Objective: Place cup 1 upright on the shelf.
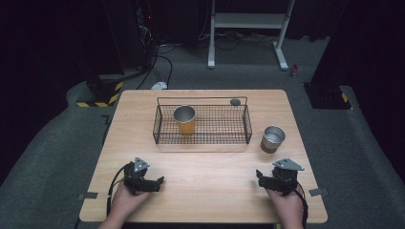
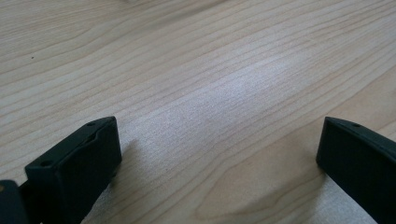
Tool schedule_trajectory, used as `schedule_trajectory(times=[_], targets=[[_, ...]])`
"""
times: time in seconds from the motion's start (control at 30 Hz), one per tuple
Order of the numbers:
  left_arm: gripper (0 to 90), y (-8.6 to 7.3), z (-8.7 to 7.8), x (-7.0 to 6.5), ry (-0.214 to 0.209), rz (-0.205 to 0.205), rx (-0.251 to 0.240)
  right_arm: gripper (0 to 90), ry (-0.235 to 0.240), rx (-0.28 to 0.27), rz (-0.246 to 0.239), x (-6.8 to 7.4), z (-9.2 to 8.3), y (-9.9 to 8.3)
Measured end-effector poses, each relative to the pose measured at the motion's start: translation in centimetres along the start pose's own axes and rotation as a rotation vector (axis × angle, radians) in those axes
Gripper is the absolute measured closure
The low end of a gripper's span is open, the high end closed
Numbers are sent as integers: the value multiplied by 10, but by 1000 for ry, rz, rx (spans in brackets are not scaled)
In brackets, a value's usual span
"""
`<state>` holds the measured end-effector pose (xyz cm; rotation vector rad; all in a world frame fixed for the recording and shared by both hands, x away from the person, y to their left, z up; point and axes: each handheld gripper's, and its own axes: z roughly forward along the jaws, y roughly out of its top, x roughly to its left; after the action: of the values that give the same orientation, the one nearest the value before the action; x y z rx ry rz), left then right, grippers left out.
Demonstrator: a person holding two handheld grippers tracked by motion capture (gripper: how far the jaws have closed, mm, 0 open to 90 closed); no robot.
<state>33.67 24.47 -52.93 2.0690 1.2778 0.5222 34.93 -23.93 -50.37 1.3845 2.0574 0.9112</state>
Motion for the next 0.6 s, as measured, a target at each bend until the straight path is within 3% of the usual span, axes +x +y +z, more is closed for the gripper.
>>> schedule_trajectory(times=[0.6], targets=[[3, -2, -2, 0, -2, 1, -6, 93, -31, -59, 33, -14, -2, 9]])
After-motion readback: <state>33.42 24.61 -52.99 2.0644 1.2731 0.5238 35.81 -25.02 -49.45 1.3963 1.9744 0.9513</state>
